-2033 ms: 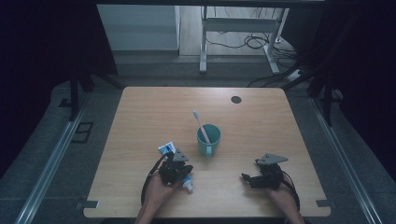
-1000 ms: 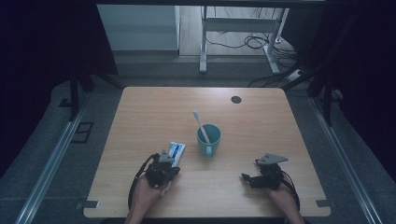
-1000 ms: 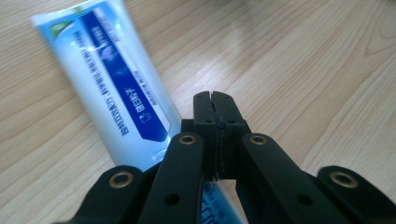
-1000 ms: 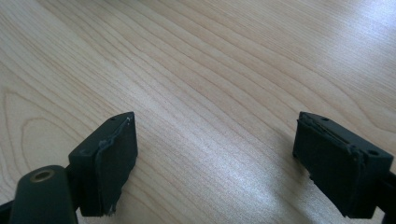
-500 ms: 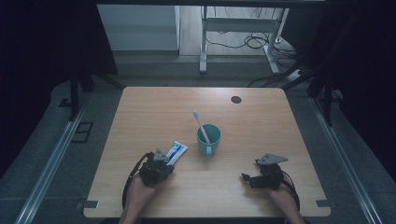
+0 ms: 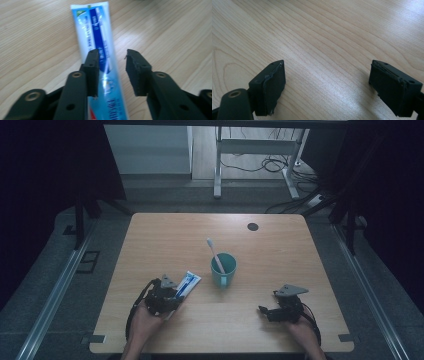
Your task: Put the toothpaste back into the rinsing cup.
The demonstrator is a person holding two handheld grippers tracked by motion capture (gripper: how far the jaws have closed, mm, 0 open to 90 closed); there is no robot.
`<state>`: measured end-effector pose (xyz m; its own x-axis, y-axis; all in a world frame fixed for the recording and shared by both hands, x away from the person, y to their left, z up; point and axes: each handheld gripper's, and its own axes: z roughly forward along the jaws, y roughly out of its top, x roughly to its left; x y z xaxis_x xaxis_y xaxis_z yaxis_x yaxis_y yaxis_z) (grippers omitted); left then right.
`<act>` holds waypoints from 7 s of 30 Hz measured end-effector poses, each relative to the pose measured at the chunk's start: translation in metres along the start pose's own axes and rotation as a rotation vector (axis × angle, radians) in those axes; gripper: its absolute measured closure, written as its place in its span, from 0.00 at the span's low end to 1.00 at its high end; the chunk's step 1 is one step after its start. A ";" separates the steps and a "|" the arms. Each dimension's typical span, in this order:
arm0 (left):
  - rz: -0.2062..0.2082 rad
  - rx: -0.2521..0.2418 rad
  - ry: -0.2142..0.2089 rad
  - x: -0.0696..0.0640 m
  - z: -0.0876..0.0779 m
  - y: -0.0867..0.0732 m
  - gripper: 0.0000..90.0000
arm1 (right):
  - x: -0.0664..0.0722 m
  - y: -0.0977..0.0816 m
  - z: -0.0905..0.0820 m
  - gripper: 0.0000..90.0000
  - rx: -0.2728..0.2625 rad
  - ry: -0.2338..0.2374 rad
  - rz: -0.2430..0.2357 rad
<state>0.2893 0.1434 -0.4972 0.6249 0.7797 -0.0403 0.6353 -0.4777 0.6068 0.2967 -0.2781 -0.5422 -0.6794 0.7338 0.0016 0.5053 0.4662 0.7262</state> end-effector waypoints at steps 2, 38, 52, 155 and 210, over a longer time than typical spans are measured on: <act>-0.005 0.016 0.005 0.002 0.001 0.000 0.64 | 0.000 0.000 0.000 0.15 0.000 0.000 0.000; -0.045 0.472 0.003 0.019 0.036 0.047 0.30 | 0.000 0.000 0.000 0.15 0.002 0.000 0.002; -0.028 0.589 0.013 0.014 0.050 0.064 0.40 | 0.000 0.000 0.000 0.15 0.002 0.000 0.001; 0.061 -0.143 -0.112 0.010 -0.042 0.083 0.81 | 0.000 0.000 0.000 0.15 0.000 -0.001 -0.002; 0.063 -0.408 -0.119 -0.031 -0.017 0.165 0.81 | 0.000 0.000 0.000 0.15 0.001 -0.002 -0.004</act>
<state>0.3671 0.0478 -0.3823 0.7200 0.6904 -0.0695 0.3773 -0.3055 0.8743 0.2969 -0.2784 -0.5422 -0.6807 0.7326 -0.0026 0.5030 0.4700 0.7253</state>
